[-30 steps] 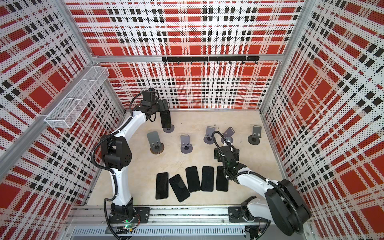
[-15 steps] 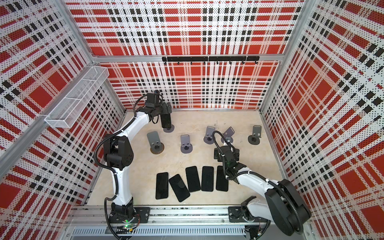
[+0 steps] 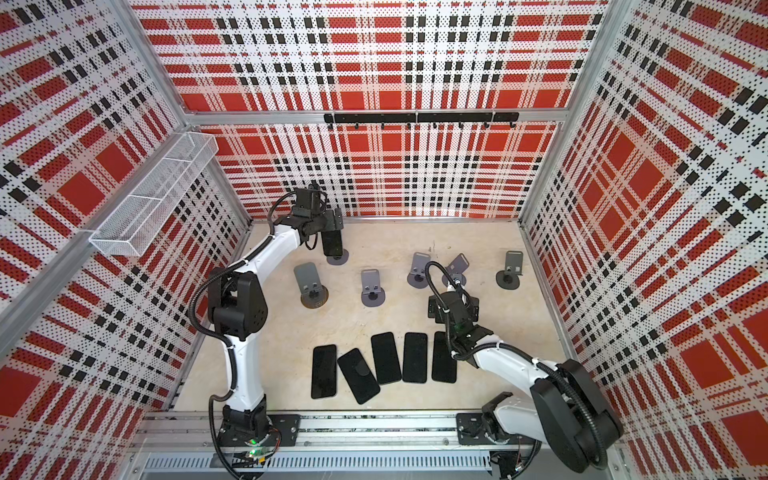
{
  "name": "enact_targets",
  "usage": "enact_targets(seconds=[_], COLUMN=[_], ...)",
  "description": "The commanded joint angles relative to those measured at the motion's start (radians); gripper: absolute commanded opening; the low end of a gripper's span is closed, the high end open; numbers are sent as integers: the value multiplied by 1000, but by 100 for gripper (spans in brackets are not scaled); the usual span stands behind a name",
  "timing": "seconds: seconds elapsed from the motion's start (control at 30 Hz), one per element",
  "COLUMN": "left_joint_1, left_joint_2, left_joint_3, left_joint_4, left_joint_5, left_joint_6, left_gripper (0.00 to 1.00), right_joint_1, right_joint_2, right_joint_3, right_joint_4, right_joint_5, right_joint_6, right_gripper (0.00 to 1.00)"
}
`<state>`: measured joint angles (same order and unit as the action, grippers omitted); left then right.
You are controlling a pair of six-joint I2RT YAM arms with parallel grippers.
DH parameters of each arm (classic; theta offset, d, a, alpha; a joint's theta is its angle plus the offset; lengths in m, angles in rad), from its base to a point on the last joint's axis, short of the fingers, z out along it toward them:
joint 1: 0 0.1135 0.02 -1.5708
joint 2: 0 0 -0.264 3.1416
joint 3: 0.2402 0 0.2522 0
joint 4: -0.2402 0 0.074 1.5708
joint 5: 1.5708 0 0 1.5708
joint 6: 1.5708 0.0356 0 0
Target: Remove the phone from the phone stand
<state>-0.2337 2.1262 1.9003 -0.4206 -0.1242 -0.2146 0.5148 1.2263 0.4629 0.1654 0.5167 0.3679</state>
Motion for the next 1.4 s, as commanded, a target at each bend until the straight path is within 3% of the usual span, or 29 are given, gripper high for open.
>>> enact_targets(seconds=[0.0,0.57,0.9,1.1,1.37], left_joint_1=[-6,-56,-35,-36,-31], left_joint_2=[-19,-9,-18,-15,-8], left_joint_3=[-11,-12,-32,-35,-41], left_joint_4=[-6,-5,-12,-12,-12], left_joint_5=[-31,-61,-84,-59,-34], left_joint_6=[-11,-5,-14,-10,-18], left_gripper=[97,94,94,85,82], right_joint_1=[-2,-2,-2,-3,-3], right_joint_2=[-21,-31,-37,-36,-34], right_joint_3=[5,2,0,3,3], right_joint_4=[10,12,10,10,8], right_joint_5=[15,16,16,14,14], right_joint_6=[0,-1,-2,-2,-2], right_gripper=[100,100,100,100,100])
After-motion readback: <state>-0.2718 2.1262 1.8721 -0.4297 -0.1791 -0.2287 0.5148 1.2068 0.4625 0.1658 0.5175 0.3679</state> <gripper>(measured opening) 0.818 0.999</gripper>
